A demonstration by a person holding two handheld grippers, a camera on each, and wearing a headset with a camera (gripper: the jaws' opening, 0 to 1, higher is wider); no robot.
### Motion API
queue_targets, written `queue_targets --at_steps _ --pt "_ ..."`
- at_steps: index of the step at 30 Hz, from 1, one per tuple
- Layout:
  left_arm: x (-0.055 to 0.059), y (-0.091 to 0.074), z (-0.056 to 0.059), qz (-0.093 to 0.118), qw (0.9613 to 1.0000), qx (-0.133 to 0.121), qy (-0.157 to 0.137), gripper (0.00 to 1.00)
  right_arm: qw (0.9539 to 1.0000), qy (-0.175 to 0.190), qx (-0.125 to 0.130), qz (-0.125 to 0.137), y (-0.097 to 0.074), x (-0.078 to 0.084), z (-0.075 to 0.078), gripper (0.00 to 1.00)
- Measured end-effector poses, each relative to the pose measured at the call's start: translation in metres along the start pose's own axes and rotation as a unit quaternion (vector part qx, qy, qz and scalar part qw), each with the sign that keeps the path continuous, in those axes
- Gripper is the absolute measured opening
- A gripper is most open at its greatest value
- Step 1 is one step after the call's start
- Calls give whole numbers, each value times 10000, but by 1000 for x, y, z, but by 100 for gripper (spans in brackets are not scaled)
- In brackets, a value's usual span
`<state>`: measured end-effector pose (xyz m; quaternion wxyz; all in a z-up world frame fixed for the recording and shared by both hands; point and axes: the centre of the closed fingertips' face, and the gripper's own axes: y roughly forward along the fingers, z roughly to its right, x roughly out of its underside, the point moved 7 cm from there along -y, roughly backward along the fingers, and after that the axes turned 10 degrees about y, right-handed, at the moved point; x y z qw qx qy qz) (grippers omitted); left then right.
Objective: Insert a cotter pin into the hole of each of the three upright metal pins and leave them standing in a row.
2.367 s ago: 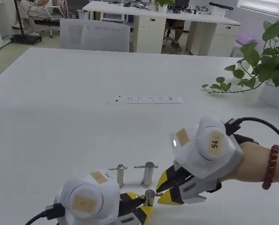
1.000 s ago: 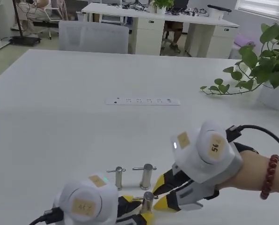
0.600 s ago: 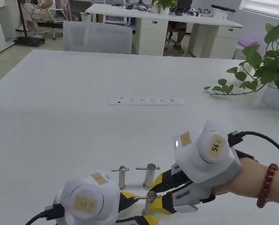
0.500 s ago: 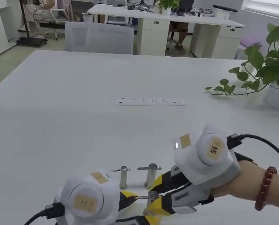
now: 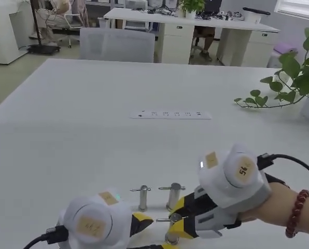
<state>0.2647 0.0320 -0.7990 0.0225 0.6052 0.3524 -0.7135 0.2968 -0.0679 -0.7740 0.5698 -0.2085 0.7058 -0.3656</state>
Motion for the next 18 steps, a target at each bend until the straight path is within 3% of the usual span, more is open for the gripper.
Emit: queue_targets --at_steps 18 --pt "-9 -29 3 278 9993 -126 -198 50 10000 -28 -35 35 -2 1 2 14"
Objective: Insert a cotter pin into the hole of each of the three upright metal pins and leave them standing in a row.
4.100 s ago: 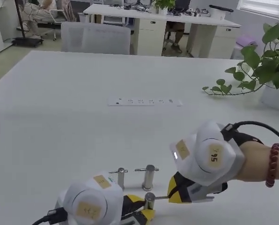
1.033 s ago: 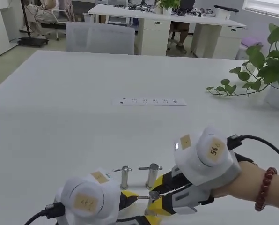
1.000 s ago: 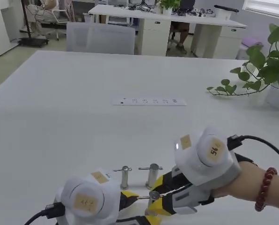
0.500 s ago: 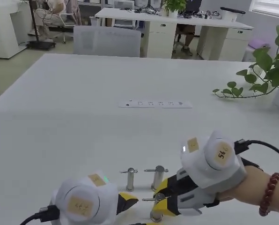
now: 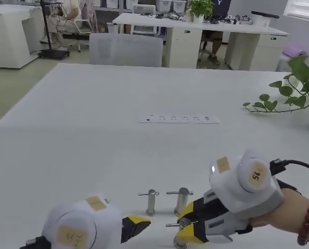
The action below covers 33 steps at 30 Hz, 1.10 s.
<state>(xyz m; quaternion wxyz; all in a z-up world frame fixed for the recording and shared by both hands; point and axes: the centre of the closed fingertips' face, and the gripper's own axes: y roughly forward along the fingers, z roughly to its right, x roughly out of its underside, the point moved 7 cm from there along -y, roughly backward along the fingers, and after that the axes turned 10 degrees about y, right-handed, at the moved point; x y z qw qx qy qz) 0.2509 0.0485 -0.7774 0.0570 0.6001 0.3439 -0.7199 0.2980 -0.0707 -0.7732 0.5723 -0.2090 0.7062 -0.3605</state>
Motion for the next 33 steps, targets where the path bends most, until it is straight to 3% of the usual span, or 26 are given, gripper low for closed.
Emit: queue_targets --at_steps 12,33 --pt "-9 -15 -1 162 9994 -301 -55 57 9999 52 79 39 -15 4 13 14" --pt "-8 -34 -6 214 9980 -601 16 64 9992 163 344 -137 -38 18 45 14"
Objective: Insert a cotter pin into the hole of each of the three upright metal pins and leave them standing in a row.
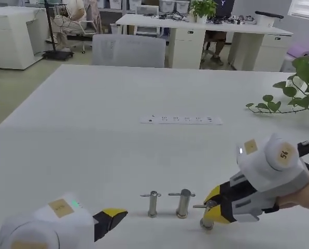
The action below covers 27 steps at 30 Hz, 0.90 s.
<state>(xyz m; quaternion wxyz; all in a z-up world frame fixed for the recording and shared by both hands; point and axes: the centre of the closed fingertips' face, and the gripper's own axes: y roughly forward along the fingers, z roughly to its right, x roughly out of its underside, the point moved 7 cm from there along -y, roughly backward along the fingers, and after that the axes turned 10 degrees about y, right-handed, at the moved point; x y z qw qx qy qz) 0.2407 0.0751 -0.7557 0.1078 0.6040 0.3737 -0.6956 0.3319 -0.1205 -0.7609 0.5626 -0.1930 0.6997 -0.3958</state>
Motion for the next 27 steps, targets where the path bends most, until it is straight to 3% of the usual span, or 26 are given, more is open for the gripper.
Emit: queue_targets --at_steps 13,27 --pt "2 -7 -1 -22 10000 -31 55 63 9999 101 103 -51 -5 6 21 14" --pt "3 -9 -2 -44 9999 -72 60 62 9999 118 1 -105 -1 11 33 14"
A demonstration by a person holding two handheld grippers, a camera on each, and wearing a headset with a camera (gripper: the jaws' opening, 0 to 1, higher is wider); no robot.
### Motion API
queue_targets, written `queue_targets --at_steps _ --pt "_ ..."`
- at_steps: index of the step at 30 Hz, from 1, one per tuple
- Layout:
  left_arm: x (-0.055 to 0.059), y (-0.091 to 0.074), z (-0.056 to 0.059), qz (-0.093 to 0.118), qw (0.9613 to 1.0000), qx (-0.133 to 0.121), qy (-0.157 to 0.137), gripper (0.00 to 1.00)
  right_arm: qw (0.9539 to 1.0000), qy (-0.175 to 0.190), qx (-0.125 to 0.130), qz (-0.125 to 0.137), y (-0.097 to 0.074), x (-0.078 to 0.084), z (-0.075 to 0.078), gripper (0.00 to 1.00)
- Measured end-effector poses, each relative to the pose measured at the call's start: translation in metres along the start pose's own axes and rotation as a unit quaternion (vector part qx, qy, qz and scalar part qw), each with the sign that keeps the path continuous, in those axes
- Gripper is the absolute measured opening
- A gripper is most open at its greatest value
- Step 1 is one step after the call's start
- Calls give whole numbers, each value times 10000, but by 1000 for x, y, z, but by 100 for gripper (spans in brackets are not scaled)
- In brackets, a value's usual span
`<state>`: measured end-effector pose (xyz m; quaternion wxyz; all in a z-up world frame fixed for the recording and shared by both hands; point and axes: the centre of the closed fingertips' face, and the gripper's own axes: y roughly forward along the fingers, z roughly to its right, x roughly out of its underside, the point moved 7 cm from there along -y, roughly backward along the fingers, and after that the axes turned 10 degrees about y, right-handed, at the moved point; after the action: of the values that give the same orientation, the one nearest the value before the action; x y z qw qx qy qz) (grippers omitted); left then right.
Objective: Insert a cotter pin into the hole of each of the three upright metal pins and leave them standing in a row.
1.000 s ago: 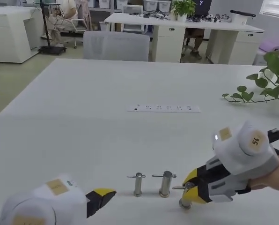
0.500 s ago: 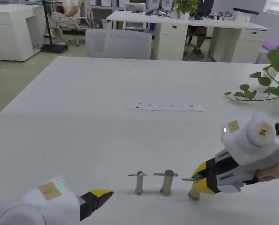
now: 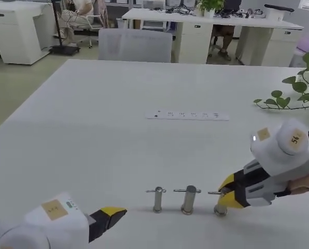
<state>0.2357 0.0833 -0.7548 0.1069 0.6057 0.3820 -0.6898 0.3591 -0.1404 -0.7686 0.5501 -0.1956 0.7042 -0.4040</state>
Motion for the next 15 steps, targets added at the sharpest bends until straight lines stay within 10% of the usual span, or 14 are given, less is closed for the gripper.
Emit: queue_targets --at_steps 15 --pt "2 0 -3 -82 10000 -15 39 60 9996 -75 -273 72 2 -3 2 15"
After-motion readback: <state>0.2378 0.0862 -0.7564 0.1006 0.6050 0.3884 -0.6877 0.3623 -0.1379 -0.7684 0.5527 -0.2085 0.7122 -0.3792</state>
